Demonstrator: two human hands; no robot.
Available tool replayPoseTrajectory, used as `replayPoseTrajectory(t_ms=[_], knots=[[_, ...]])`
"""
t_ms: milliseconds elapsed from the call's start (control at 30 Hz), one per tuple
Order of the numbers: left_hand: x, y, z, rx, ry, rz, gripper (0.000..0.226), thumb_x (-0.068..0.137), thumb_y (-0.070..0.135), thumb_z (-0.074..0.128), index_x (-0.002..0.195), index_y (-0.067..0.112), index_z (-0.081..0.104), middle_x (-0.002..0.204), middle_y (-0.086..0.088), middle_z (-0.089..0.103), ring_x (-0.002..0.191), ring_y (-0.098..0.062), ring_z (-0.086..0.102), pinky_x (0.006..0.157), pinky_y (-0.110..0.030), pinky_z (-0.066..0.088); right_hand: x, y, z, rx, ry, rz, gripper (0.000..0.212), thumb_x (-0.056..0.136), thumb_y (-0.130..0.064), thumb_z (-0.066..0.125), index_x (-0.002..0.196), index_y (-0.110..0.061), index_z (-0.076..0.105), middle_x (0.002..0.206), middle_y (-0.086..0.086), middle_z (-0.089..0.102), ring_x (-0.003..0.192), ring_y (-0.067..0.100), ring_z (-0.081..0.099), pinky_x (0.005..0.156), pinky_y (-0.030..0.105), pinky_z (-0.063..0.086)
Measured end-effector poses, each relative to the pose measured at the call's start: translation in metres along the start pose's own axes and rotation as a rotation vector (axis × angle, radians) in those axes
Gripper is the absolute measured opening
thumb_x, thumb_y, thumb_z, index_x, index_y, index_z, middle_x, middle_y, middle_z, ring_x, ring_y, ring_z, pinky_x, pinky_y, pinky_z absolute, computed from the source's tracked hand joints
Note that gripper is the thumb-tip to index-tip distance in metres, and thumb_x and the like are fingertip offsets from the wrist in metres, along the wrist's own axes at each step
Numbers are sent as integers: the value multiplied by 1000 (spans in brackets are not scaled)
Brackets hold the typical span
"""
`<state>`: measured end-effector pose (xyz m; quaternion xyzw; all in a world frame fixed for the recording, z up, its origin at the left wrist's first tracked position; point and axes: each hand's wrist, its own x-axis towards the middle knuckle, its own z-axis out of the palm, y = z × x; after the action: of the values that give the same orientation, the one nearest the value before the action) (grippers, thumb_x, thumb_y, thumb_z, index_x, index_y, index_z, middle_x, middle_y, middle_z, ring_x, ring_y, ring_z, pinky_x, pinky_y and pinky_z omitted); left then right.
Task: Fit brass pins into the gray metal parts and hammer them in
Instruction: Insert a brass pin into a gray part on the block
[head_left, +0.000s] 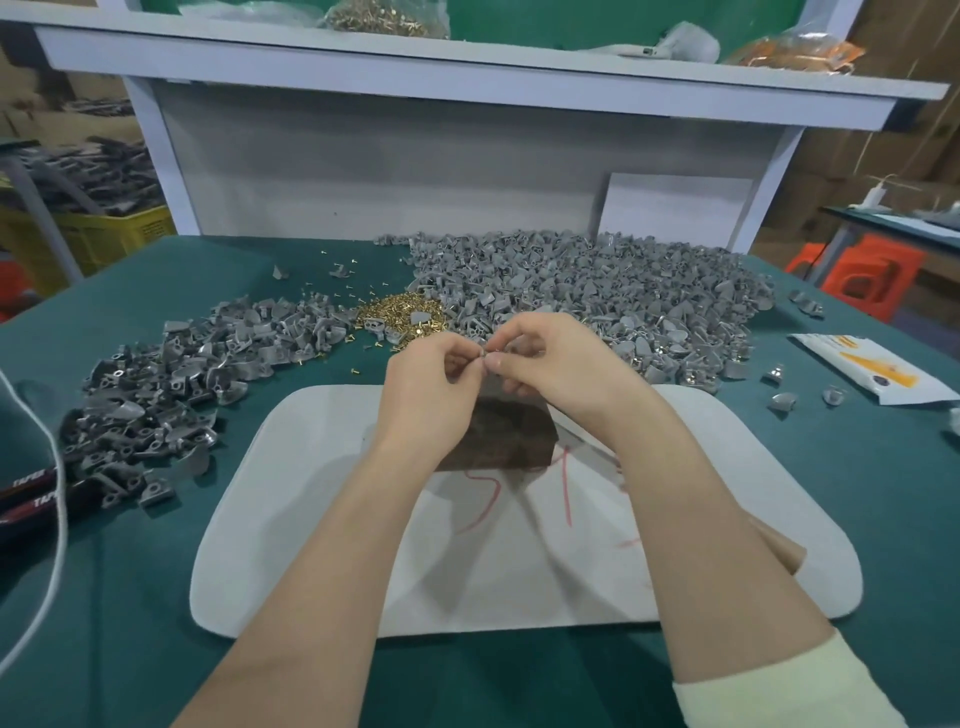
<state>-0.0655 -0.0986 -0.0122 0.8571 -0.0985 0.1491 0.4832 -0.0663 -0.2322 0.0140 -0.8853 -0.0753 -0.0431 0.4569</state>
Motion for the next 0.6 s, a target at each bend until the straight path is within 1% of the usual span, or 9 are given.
replayPoseTrajectory(t_ms=[67, 167, 200, 267, 333, 367, 433, 500, 600], knots=[[1, 0, 1, -33, 18, -8, 11, 90, 14, 61, 96, 16, 70, 88, 7, 66, 82, -7, 58, 68, -4, 36, 7, 1, -4, 28, 39, 21, 6, 87, -16, 65, 82, -19, 63, 68, 0, 64, 52, 6, 59, 65, 33, 55], [2, -2, 1, -44, 69, -48, 25, 92, 20, 59, 116, 12, 64, 106, 3, 66, 94, -9, 59, 81, -11, 38, 33, 9, -13, 20, 357, 97, 7, 90, -20, 61, 96, -21, 64, 85, -2, 68, 58, 6, 58, 47, 18, 45], [2, -2, 1, -40, 81, -59, 27, 92, 22, 58, 117, 13, 62, 109, 3, 65, 98, -10, 59, 85, -15, 39, 43, 11, -16, 20, 437, 128, 21, 92, -17, 58, 112, -21, 61, 100, 0, 67, 64, 8, 57, 50, 19, 43], [2, -4, 1, -16, 91, -71, 27, 92, 25, 58, 117, 14, 61, 114, 2, 64, 104, -13, 58, 94, -25, 42, 56, 19, -17, 1, 422, 205, 56, 94, -9, 53, 144, -24, 33, 126, 4, 57, 67, 10, 52, 55, 23, 42], [2, -5, 2, 30, 88, -83, 27, 92, 27, 57, 116, 15, 62, 119, -1, 61, 111, -18, 55, 100, -35, 41, 60, 28, -9, -120, 323, 286, 74, 93, -2, 50, 150, -28, 12, 141, 7, 44, 77, 16, 56, 62, 32, 49], [2, -6, 2, 66, 82, -88, 27, 92, 27, 57, 116, 16, 62, 122, -2, 60, 115, -21, 53, 101, -39, 40, 60, 33, -4, -189, 296, 309, 72, 92, -2, 49, 150, -28, 15, 145, 8, 40, 93, 23, 59, 76, 39, 51], [3, -7, 2, 135, 73, -102, 28, 92, 29, 55, 117, 18, 62, 125, -3, 57, 119, -24, 49, 103, -42, 37, 57, 39, 1, -301, 287, 282, 54, 93, -8, 48, 144, -22, 35, 144, 10, 43, 121, 29, 50, 101, 38, 41], [4, -8, 1, 163, 73, -119, 28, 92, 29, 55, 117, 20, 62, 127, -3, 56, 122, -26, 45, 105, -42, 35, 50, 37, 1, -334, 304, 257, 39, 94, -15, 49, 132, -18, 52, 135, 10, 53, 123, 29, 49, 103, 35, 39], [4, -8, 0, 153, 73, -126, 26, 92, 29, 55, 116, 20, 62, 128, -4, 54, 123, -26, 43, 106, -43, 34, 35, 30, -6, -377, 292, 249, 27, 93, -20, 51, 117, -18, 64, 120, 9, 63, 105, 30, 59, 93, 35, 47]])
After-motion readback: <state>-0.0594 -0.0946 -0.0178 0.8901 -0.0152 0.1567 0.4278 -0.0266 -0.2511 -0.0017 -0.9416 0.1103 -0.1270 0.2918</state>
